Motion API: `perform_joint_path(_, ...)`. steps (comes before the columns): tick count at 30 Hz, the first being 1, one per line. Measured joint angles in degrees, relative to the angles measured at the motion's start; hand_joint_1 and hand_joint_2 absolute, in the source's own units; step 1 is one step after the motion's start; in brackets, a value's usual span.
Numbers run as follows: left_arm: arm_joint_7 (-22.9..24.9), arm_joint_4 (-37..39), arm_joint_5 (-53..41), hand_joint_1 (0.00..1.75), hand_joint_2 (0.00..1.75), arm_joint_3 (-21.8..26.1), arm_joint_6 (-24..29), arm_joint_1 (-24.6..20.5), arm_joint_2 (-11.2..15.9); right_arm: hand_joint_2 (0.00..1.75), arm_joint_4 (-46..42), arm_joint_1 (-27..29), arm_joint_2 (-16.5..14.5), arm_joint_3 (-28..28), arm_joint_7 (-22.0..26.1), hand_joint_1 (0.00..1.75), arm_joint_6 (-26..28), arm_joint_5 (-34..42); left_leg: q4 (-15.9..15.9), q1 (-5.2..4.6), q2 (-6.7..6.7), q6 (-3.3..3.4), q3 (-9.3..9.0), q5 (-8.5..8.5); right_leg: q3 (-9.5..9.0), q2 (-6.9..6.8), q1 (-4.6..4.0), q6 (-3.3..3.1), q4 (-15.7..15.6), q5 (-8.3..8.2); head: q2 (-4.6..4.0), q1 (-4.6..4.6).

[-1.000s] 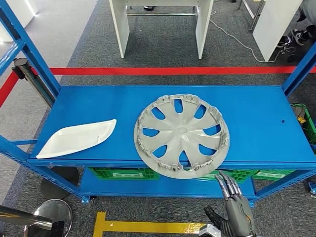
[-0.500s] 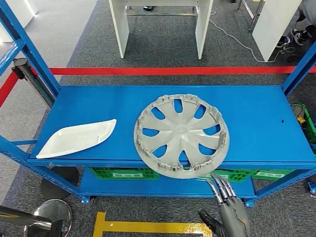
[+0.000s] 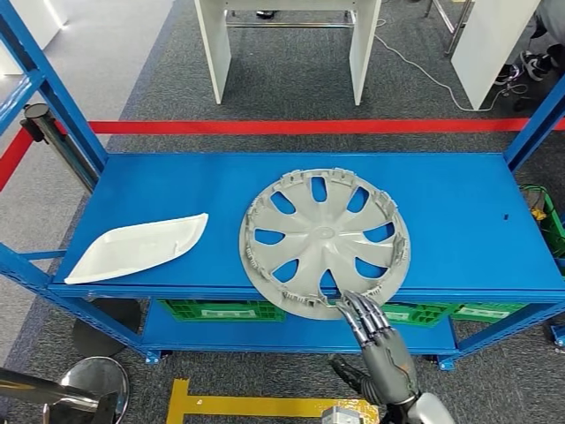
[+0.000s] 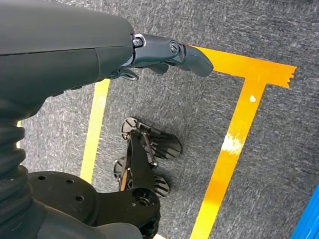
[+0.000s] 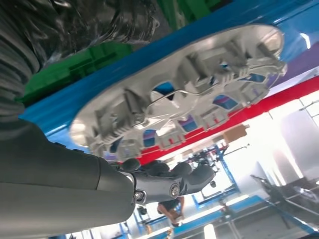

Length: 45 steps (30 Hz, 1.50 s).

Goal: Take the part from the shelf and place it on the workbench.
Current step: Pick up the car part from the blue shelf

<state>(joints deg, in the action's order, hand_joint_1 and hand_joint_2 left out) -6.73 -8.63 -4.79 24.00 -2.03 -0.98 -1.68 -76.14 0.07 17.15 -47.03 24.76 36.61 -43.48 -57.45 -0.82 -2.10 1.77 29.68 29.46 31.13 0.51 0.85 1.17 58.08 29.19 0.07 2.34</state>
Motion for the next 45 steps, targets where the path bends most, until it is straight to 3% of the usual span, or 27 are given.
perform_joint_path(13, 0.35, 0.0, -2.05, 0.0, 1.75, 0.01, -0.09, -0.09, 0.0, 1.75, 5.15, -4.7, -3.41, -1.26, 0.99, 0.0, -2.76, -1.6, 0.0, 0.0, 0.0, 0.0, 0.0, 0.0, -0.01, 0.0, 0.0, 0.0, 0.0, 0.0, 0.0, 0.01)
perform_joint_path(32, -2.17, 0.0, -7.51, 0.0, 1.75, -2.06, -1.36, -0.15, -0.25, 1.75, 16.2, -12.33, -7.37, -2.32, -3.68, 0.0, -2.99, -7.61, 0.0, 0.0, 0.0, 0.0, 0.0, 0.0, -0.01, 0.01, 0.0, 0.0, 0.0, 0.0, 0.0, 0.0)
perform_joint_path(45, -2.26, 0.0, -7.99, 0.0, 1.75, -2.54, -1.45, -0.26, -0.39, 1.75, 20.33, -15.42, -8.99, -2.78, -4.45, 0.0, -3.4, -9.59, -0.01, 0.0, 0.02, 0.0, -0.05, -0.01, -0.06, 0.05, 0.0, 0.0, 0.0, -0.01, 0.0, -0.01)
